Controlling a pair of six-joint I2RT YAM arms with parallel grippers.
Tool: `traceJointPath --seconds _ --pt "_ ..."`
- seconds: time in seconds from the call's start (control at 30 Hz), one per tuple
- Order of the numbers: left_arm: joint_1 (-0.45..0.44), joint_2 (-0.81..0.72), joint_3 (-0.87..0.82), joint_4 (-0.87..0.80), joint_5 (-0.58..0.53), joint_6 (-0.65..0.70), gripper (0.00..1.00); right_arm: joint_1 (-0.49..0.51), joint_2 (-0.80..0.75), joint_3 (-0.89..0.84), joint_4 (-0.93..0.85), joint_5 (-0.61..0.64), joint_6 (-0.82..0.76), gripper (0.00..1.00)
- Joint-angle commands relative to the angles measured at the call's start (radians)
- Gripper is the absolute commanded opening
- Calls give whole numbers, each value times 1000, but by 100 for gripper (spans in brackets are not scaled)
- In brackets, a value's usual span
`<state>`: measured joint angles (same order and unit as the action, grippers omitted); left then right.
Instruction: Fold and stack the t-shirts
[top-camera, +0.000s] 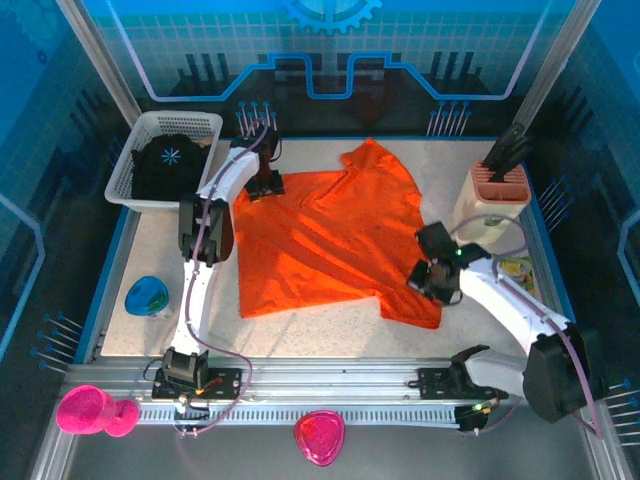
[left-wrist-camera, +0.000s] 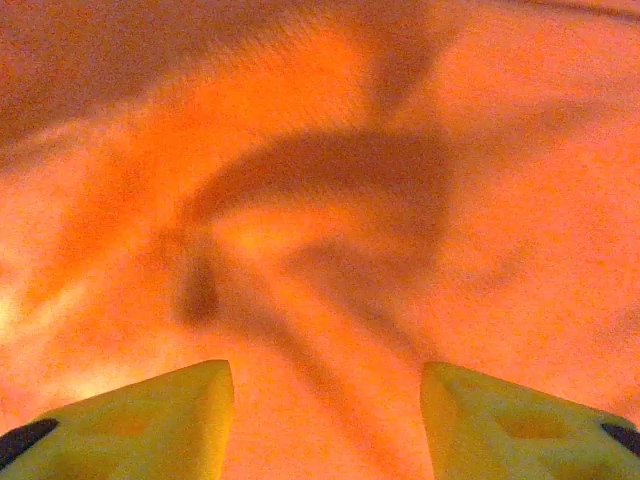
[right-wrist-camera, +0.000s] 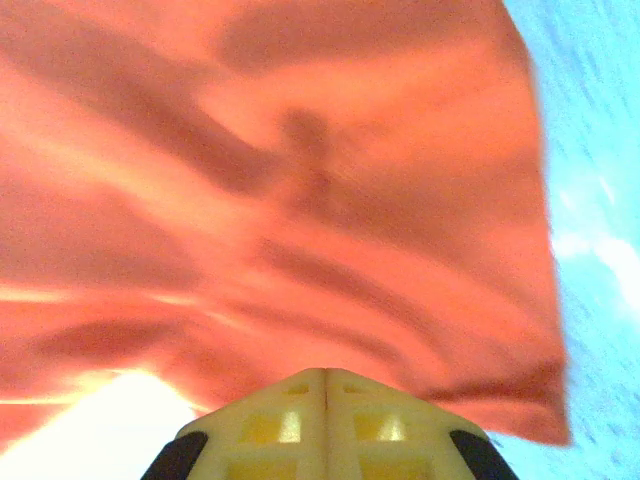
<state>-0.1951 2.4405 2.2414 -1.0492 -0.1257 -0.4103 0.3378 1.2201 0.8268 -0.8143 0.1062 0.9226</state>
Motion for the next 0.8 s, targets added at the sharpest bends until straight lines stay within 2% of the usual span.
traceJointPath --seconds 0.0,0.1,0.23,0.43,0.5,0.6,0.77 --pt "-57 -222 -86 22 -17 12 56 -55 123 154 58 10 -252 0" --pt "-92 -324 -260 71 -13 -18 56 -97 338 331 113 -62 -427 0" --pt "-140 -429 -542 212 -13 -87 56 -109 683 648 57 -64 -599 0" --pt "-216 -448 -782 344 -26 -175 54 -144 1024 991 -31 2 -633 0" --pt "-231 -435 -825 368 -32 -197 53 -165 1078 1052 -66 4 -604 0" --pt "-243 -407 -871 390 -33 -222 52 -192 1098 1048 -97 9 -539 0" --pt "-248 -394 -921 390 -45 -236 51 -215 1009 869 -62 27 -462 0"
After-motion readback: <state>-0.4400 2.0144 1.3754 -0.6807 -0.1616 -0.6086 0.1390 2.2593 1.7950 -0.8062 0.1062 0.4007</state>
